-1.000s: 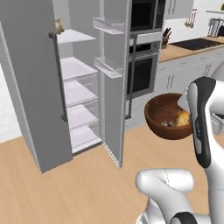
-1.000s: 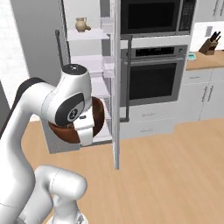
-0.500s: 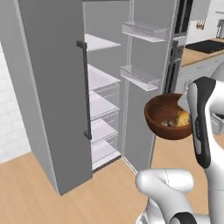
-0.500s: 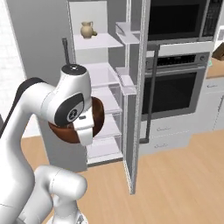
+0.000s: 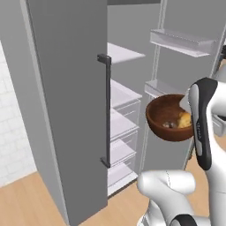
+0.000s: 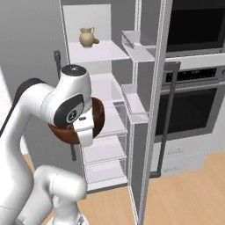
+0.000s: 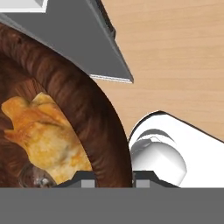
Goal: Pick the chicken drumstick and mushroom from their plates and place them in the bowl. Then put the bowl in the fridge.
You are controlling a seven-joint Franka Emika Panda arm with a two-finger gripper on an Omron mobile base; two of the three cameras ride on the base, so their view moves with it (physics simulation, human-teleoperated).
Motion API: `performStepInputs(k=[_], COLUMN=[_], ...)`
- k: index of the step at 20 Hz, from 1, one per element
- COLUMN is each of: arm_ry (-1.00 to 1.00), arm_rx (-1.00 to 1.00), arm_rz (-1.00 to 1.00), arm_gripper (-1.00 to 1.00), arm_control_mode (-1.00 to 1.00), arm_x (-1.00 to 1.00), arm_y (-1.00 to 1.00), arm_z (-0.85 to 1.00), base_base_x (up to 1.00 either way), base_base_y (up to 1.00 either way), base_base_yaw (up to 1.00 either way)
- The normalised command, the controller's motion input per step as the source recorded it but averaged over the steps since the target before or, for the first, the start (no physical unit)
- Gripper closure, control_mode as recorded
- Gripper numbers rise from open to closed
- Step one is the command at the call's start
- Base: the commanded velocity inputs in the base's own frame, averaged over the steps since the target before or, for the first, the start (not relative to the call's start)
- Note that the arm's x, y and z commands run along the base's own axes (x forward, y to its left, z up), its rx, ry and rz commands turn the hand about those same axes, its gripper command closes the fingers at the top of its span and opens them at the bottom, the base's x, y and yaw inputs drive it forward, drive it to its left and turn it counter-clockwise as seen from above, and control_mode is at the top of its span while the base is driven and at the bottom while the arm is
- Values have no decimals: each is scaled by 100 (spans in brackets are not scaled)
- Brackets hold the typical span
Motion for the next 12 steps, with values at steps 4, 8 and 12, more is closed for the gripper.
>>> performStepInputs(k=[4,8,12], arm_ry=[0,0,0], arm_rx=[0,0,0], arm_rz=[0,0,0], arm_gripper=[100,100,100], arm_control_mode=[100,100,100], arm_x=[0,0,0], arm_y=[0,0,0], arm_z=[0,0,0], base_base_x=[78,46,51], base_base_y=[9,-32,-29], base_base_yaw=[7,7,8])
